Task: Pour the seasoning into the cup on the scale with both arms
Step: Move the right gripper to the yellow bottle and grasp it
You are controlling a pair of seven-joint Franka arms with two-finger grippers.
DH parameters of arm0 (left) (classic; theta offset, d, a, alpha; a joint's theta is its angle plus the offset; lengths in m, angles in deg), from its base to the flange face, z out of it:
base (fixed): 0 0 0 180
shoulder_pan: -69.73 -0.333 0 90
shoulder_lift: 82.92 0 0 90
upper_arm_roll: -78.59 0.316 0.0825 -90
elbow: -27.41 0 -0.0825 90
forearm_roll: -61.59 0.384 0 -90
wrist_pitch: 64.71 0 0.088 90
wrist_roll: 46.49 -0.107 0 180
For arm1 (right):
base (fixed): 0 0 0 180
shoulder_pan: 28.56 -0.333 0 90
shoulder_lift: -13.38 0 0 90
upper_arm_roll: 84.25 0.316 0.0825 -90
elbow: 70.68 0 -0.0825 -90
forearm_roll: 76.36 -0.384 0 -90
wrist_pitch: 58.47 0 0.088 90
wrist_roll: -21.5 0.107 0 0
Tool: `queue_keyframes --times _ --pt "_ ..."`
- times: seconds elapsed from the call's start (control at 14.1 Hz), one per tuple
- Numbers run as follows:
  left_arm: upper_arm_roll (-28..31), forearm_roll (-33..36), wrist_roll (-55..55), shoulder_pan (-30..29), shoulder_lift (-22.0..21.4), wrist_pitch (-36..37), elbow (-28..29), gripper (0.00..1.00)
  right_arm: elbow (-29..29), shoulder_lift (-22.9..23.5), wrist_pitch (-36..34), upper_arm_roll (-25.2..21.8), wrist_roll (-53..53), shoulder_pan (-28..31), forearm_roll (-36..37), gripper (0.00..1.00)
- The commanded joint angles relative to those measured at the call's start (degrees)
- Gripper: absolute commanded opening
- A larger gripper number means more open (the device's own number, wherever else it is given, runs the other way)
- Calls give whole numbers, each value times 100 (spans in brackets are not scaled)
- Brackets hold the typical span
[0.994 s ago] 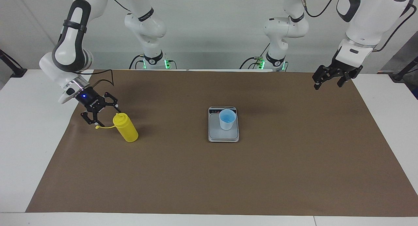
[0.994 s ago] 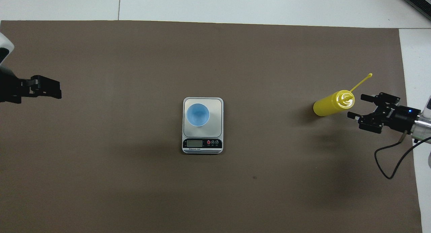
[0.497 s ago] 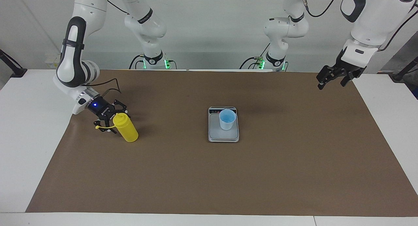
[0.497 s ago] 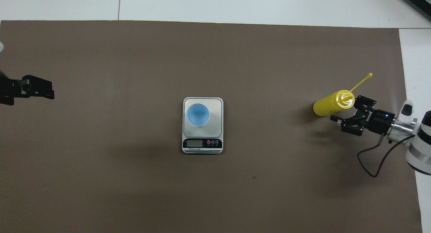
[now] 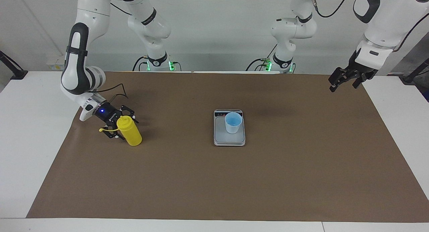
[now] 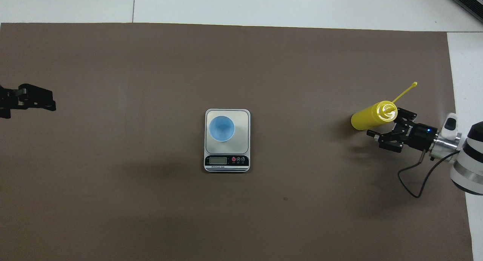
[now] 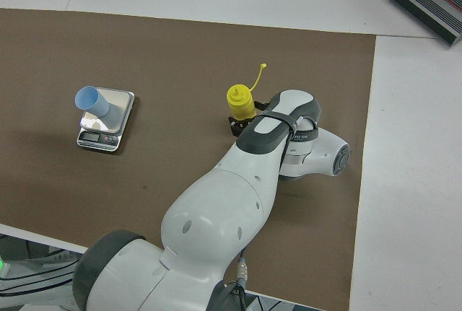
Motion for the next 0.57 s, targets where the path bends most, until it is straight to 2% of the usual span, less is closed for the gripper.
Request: queue_keyframes --times 0.0,0.5 --pt "1 -48 -72 47 -158 -92 158 100 -173 121 -35 31 -132 12 -170 100" --pt "1 -48 -413 73 -175 -101 193 100 -164 113 -53 31 -193 3 -161 100"
